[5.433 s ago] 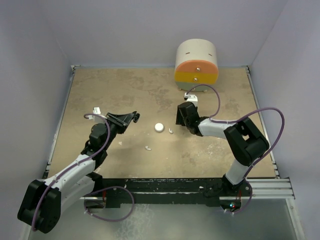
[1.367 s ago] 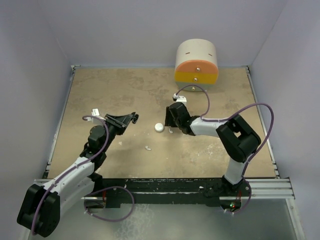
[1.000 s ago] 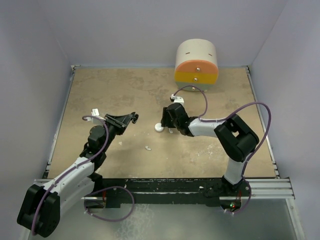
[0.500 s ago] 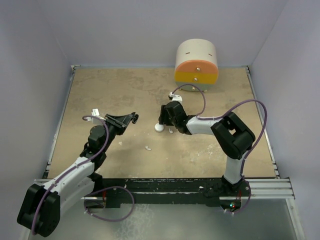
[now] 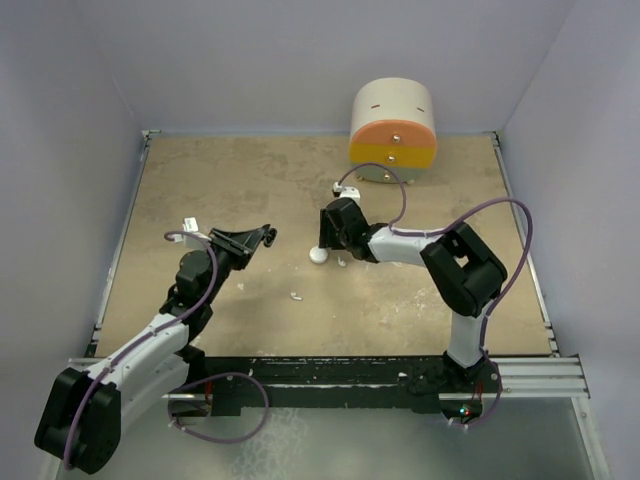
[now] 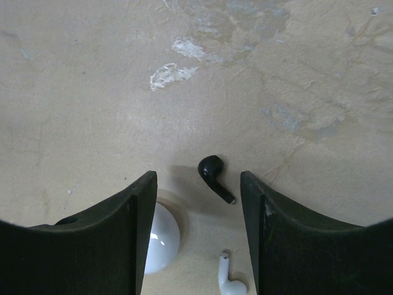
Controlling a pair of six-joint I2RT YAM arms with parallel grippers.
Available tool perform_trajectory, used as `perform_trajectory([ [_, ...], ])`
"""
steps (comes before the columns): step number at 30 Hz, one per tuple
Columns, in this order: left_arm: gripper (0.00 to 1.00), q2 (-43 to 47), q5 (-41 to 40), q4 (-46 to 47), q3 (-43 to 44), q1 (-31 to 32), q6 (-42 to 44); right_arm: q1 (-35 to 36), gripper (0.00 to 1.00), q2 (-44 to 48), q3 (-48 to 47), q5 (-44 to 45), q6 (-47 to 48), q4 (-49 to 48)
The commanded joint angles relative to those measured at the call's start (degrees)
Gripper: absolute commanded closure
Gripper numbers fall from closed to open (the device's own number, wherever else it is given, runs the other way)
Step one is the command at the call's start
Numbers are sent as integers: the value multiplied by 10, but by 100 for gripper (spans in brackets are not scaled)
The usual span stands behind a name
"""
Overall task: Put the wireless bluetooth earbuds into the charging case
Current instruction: Adjust the earbud at the center of the board.
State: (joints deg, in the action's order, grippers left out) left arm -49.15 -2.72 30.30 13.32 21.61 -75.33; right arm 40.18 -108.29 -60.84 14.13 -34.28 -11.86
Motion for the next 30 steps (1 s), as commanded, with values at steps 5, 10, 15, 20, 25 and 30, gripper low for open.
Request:
perform_trajectory([
  [5, 100, 23, 10, 22, 0, -6, 13, -10, 41, 26, -108, 72, 87, 157],
  [10, 100, 30, 18, 24, -3, -6, 12, -11, 42, 20, -174, 72, 137, 237],
  [15, 100, 24, 31, 27, 0, -7, 13, -13, 43, -4, -244, 59, 177, 329],
  [20, 100, 18, 36, 23, 6, -7, 18, -23, 44, -19, -288, 23, 199, 357],
  [25, 100, 21, 41, 11, 10, -6, 23, -27, 44, -45, -334, -2, 219, 392],
  [30, 100, 26, 45, -1, 12, -6, 26, -28, 45, -77, -371, -6, 228, 433],
])
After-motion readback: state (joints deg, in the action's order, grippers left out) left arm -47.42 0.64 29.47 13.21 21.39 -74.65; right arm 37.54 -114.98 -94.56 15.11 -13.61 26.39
